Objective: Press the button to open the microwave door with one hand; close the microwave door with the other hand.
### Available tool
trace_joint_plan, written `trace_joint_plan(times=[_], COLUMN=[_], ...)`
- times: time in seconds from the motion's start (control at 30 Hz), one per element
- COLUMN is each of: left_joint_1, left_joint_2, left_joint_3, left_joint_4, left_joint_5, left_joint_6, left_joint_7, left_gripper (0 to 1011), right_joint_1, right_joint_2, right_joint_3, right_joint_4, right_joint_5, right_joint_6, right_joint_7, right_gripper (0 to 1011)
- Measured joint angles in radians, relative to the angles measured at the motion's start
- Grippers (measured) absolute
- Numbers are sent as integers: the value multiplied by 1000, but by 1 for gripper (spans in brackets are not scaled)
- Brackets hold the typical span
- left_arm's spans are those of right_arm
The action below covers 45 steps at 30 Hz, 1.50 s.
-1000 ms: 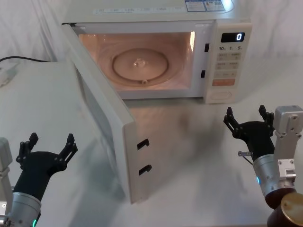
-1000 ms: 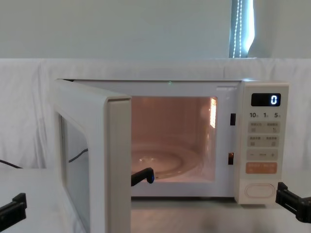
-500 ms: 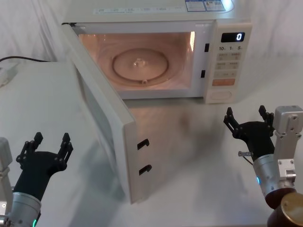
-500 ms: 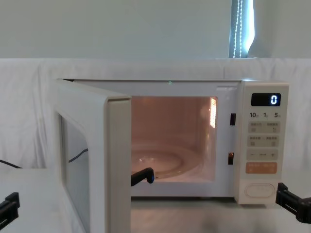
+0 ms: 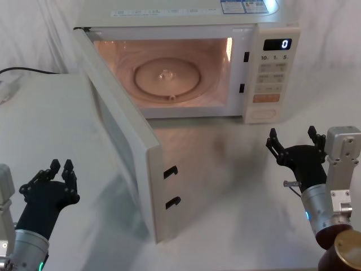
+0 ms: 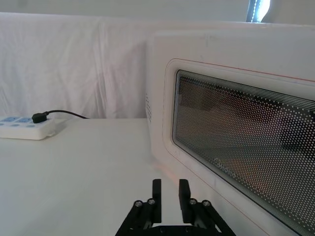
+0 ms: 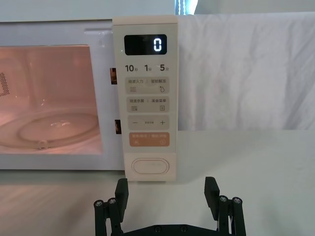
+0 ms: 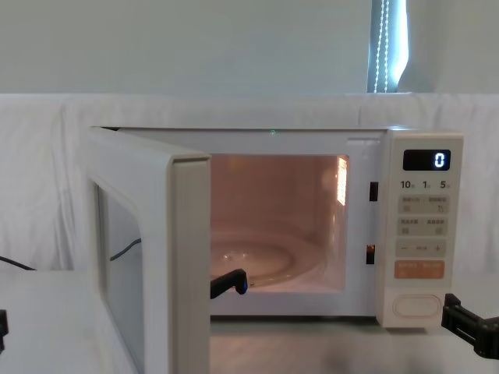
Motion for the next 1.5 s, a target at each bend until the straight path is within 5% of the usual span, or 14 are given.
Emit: trace_joint_plan(times=[0.3,1.0,1.5], left_joint_1=[0,0,-22], left_joint_2=[0,-1,-17], left_joint_3=[0,-1,-36], left_joint_4=[0,0,-47], left_joint_5=[0,1,4], left_joint_6=[0,0,24], left_joint_7=[0,-2,-70], left_gripper=[0,0,0], right_joint_1=[0,0,0], right_joint_2=[0,0,0], right_joint_3=[0,0,0], right_joint_4=[0,0,0], right_joint_5=[0,0,0], right_joint_6=[0,0,0], right_joint_7=[1,1,1], right_gripper=[1002,1002,1002])
